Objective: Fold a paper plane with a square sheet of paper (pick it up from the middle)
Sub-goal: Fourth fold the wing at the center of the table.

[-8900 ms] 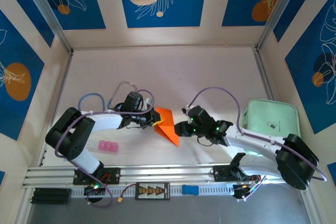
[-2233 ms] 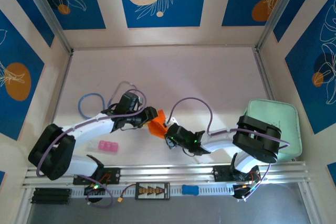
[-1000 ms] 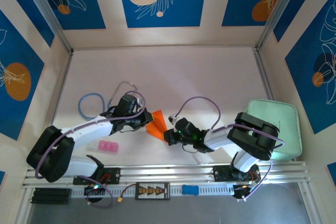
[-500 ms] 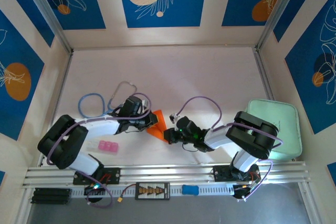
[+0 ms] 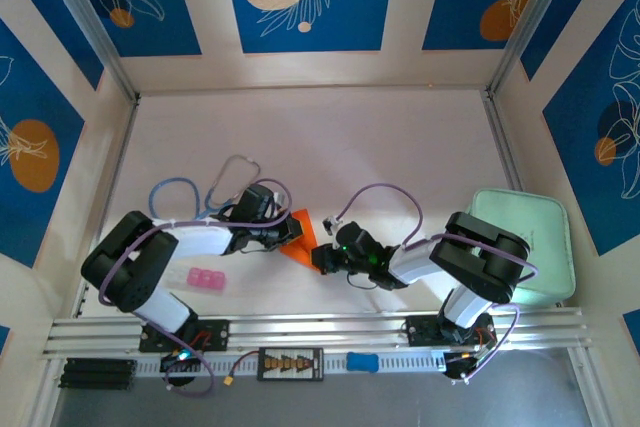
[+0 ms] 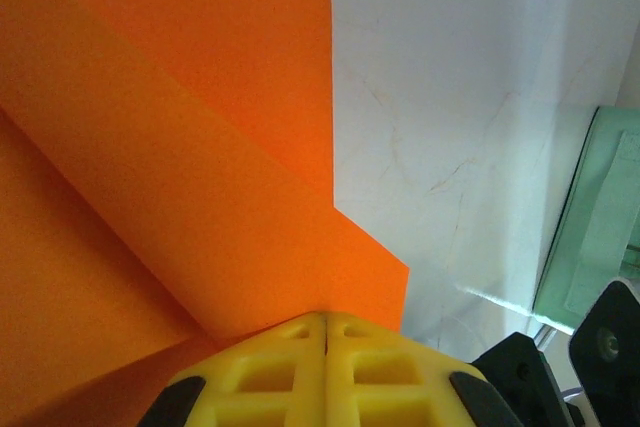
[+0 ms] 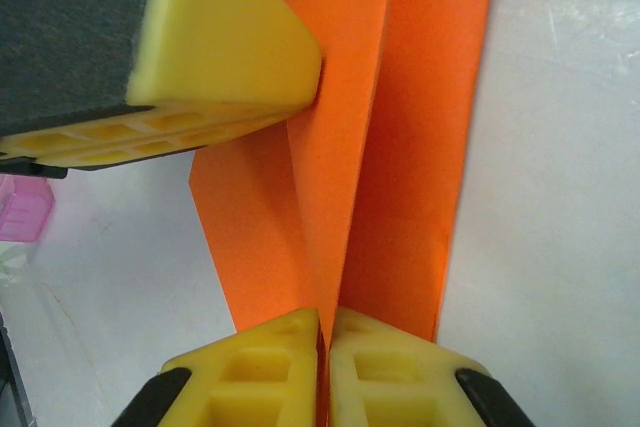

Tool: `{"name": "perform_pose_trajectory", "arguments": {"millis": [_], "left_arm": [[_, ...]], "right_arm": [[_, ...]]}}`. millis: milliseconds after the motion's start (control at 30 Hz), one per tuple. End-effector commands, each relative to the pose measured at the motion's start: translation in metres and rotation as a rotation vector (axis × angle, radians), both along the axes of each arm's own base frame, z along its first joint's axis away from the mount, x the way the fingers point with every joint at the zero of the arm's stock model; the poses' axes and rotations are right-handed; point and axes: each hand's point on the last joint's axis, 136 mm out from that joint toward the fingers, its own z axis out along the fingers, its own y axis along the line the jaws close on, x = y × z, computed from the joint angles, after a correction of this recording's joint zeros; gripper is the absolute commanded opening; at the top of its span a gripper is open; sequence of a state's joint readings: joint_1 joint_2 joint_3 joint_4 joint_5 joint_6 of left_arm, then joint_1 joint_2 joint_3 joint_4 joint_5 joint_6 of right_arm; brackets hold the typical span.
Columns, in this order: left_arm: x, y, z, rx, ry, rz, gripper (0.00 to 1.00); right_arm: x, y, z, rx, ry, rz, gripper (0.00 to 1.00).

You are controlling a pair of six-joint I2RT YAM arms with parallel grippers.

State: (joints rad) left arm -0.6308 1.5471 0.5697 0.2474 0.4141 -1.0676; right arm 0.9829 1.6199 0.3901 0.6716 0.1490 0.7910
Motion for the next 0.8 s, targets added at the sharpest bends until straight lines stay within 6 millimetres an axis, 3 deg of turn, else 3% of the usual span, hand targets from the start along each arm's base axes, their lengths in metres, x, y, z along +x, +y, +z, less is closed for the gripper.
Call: {"name": "perform_pose_trajectory", "arguments": {"millis": [0, 767], "left_arm": [[0.004, -0.005, 0.001, 0.005, -0.013, -0.011, 0.03], [0.004, -0.005, -0.012, 0.043, 0.014, -0.025, 0.04]], "right_arm": [[-0.013, -0.016, -0.032, -0.108, 0.092, 0.001, 0.11], [-0.014, -0.018, -0.035, -0.126, 0.125, -0.004, 0.11]]}}
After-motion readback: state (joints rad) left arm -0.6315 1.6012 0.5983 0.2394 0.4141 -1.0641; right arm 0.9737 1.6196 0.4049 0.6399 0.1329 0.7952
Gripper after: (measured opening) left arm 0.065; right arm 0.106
